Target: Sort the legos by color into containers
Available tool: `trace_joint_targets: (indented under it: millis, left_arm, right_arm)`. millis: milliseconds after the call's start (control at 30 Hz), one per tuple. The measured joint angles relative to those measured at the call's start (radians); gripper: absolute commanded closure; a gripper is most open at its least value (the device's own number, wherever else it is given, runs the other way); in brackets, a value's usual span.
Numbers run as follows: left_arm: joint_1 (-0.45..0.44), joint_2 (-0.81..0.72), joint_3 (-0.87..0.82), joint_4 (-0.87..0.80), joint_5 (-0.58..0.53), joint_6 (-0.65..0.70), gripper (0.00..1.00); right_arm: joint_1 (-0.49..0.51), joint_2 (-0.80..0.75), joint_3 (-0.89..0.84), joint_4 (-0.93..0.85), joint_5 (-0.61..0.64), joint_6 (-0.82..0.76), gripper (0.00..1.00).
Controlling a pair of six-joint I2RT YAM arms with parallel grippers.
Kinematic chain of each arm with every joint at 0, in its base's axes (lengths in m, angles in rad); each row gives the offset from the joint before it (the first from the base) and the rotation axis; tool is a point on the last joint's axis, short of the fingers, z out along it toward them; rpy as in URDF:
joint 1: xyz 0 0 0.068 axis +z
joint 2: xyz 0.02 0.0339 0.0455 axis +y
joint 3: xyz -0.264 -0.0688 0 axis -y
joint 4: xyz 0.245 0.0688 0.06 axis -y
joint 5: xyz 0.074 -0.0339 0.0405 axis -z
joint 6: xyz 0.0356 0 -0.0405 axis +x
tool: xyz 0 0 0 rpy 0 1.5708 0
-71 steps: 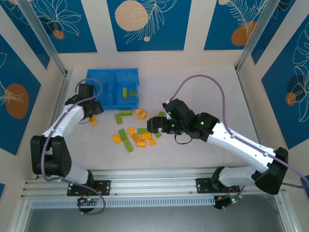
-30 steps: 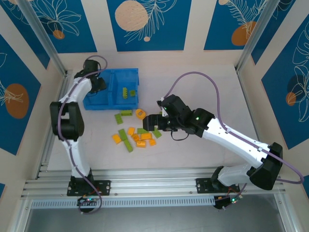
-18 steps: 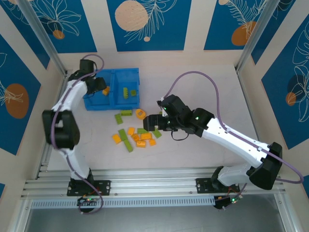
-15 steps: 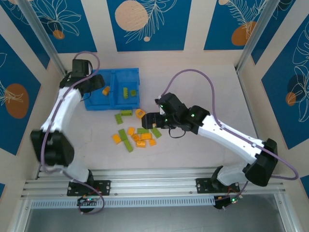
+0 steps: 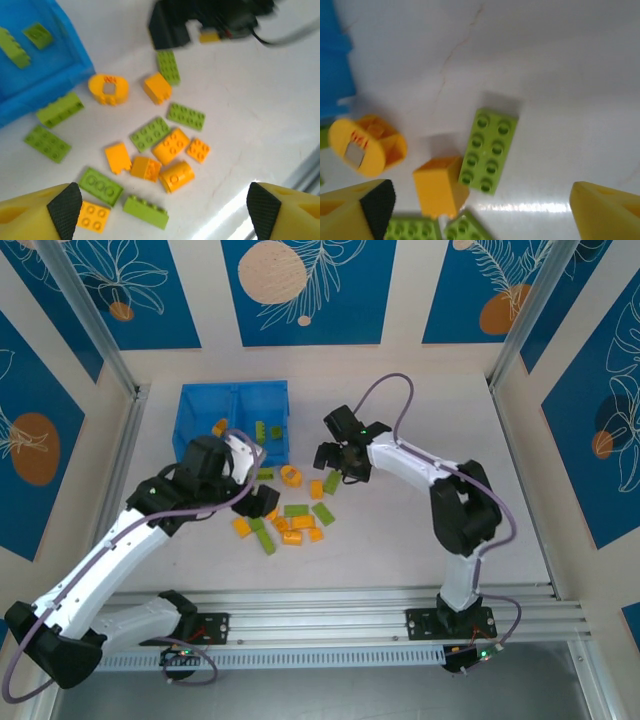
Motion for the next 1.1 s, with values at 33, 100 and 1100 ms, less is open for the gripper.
trace_joint_targets:
  millis: [33,100,1100]
  left_arm:
    - [-0.002,-0.015,-0.021,-0.005,0.012,0.014,0.01]
    - [-0.002,-0.039,-0.048,-0.012,0.026,0.041,0.0]
    - [0.026,-0.332,-0.134,0.044,-0.519,0.035,0.0]
  right_arm:
    - [-0.002,0.035,0.021,0.002,-0.003,0.006,0.2]
    - [-0.003,0.098,0.058,0.001,-0.011,0.016,0.3]
    - [0.288,-0.014,0.412,0.19,0.19,-0.381,0.74]
